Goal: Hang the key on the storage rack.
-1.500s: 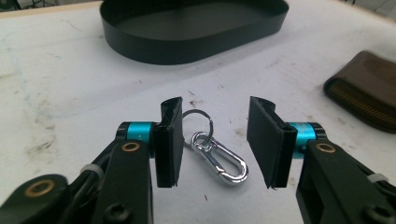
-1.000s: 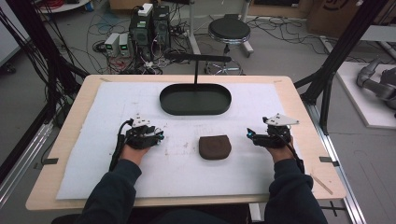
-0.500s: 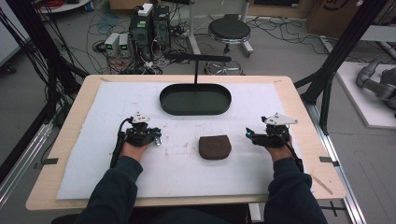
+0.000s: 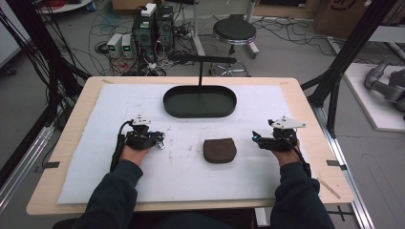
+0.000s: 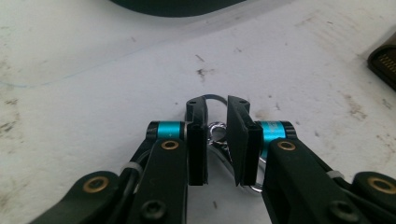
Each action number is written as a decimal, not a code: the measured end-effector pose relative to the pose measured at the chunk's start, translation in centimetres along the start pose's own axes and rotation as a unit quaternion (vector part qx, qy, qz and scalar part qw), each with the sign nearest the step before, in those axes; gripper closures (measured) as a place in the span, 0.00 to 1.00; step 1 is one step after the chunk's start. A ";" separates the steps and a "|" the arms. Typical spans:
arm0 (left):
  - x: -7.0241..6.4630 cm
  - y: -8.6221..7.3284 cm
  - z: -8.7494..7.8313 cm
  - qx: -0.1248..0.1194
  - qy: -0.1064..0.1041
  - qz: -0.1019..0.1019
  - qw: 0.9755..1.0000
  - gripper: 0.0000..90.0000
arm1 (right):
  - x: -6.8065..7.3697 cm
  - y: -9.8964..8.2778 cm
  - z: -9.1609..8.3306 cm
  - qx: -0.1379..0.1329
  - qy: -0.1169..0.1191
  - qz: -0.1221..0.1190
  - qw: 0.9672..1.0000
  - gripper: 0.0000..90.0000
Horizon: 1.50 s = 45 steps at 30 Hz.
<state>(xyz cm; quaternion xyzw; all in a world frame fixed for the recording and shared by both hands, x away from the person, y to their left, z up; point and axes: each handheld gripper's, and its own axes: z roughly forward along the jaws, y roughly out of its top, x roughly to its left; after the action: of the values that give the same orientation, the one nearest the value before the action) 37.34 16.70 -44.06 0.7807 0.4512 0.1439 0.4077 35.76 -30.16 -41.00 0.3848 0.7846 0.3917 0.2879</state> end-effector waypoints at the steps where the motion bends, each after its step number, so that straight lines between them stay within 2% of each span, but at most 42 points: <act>1: -0.1 0.0 0.3 0.008 -0.002 -0.003 1.000 0.78 | 0.0 0.0 0.1 0.000 0.000 -0.002 1.000 0.24; 5: -0.2 0.0 0.5 0.008 0.002 -0.004 1.000 0.70 | 0.1 0.0 0.1 0.002 0.003 0.000 1.000 0.24; 7: -0.3 0.1 0.8 0.012 0.007 0.004 1.000 0.71 | 0.1 0.0 0.1 0.002 0.002 0.000 1.000 0.24; 9: -0.4 0.2 1.1 0.018 0.007 0.012 1.000 0.77 | 0.1 0.0 0.1 0.002 0.002 -0.003 1.000 0.24; 11: -0.4 0.3 1.1 0.020 0.006 0.008 1.000 0.81 | 0.1 0.0 0.1 0.003 0.004 -0.004 1.000 0.27; 12: -0.2 0.3 1.0 0.016 0.000 -0.004 1.000 0.81 | 0.1 0.0 0.1 0.002 0.006 -0.004 1.000 0.27; 14: 0.1 0.3 0.8 0.013 -0.012 -0.014 1.000 0.84 | 0.1 0.0 0.1 0.000 0.007 -0.006 1.000 0.27; 15: 0.2 0.4 0.5 0.001 -0.018 -0.018 1.000 0.91 | 0.1 0.0 0.1 -0.004 0.007 -0.006 1.000 0.27; 21: 0.4 0.4 0.2 0.004 -0.018 -0.018 1.000 0.92 | 0.1 0.0 0.0 -0.004 0.007 -0.006 1.000 0.27; 28: 1.2 0.3 -0.5 -0.006 -0.031 -0.039 0.999 0.92 | 0.0 -0.1 -0.2 -0.004 0.005 -0.005 1.000 0.27; 34: 1.7 -0.2 -1.5 -0.003 -0.020 -0.039 0.999 0.93 | 0.0 -0.1 -0.2 -0.003 0.005 -0.003 1.000 0.27; 38: 2.3 -0.9 -1.9 0.004 -0.014 -0.048 0.999 0.93 | 0.0 -0.1 -0.2 -0.003 0.005 -0.005 1.000 0.27; 43: 2.3 -1.1 -1.8 0.008 -0.010 -0.038 0.999 0.94 | 0.1 -0.1 -0.1 -0.002 0.006 -0.004 1.000 0.27; 45: 2.3 -1.0 -1.9 0.018 -0.007 -0.029 0.999 0.97 | 0.1 -0.1 -0.2 -0.002 0.006 -0.004 1.000 0.27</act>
<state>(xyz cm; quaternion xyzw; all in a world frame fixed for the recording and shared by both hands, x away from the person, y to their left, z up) 36.88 19.84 -43.99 0.7753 0.4736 0.1183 0.4008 35.56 -30.17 -41.01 0.3789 0.7870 0.3941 0.2857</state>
